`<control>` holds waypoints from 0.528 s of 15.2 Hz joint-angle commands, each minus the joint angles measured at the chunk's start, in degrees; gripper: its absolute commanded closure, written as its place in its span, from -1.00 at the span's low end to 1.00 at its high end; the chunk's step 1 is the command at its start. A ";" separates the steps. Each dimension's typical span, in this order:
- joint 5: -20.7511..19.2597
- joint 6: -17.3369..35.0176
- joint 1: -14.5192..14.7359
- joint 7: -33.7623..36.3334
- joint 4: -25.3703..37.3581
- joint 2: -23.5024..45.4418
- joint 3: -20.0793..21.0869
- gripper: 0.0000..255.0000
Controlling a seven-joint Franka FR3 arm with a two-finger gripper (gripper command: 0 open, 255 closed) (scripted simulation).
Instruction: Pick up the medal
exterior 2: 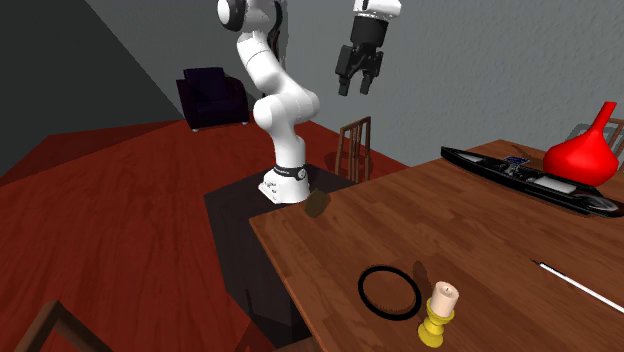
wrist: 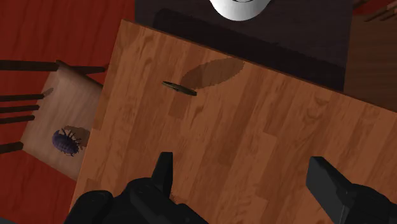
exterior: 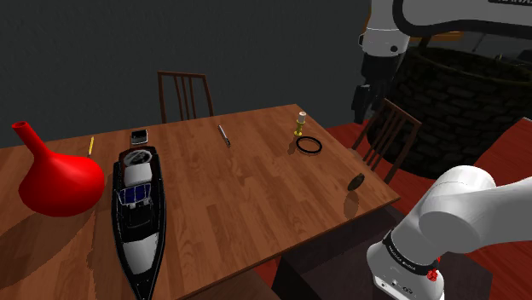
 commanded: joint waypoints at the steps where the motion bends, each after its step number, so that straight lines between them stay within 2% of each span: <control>1: 0.00 0.00 0.00 0.00 0.00 0.00 0.00 -1.00; 8: -8.02 8.42 6.20 -19.87 -13.83 -1.43 -3.91 -1.00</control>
